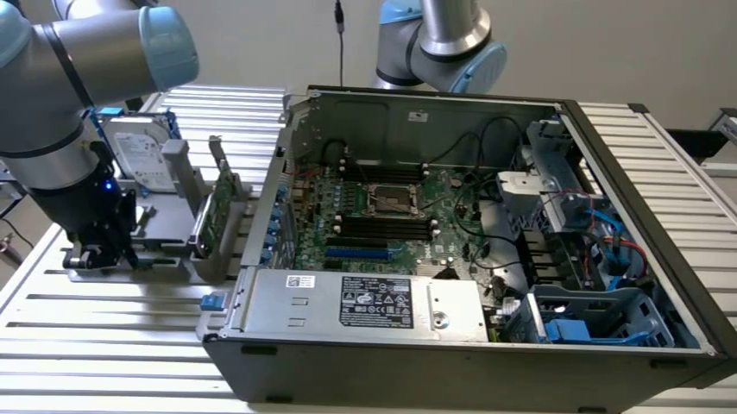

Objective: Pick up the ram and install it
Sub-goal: 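Pick up the ram and move it above insertion slot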

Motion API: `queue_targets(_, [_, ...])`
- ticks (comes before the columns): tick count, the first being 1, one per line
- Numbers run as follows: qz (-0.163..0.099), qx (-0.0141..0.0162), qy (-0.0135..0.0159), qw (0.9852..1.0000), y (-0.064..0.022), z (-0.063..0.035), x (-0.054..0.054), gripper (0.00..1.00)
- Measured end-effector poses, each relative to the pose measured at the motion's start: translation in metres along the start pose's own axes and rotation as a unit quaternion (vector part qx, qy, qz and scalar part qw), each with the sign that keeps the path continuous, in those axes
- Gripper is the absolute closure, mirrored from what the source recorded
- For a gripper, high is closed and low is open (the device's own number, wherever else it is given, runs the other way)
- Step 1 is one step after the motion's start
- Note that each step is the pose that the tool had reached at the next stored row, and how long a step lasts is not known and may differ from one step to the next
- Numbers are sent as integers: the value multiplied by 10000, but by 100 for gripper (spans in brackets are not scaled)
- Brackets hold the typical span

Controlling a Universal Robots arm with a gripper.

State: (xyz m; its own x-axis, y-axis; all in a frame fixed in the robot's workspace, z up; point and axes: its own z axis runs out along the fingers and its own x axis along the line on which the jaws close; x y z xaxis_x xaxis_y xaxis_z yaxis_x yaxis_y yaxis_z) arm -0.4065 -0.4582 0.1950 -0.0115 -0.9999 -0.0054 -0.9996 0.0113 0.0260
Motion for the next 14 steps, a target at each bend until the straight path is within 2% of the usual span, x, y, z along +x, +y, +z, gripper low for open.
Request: queue_targets(14, [153,-2,-4,9999,-12,-1,0,86])
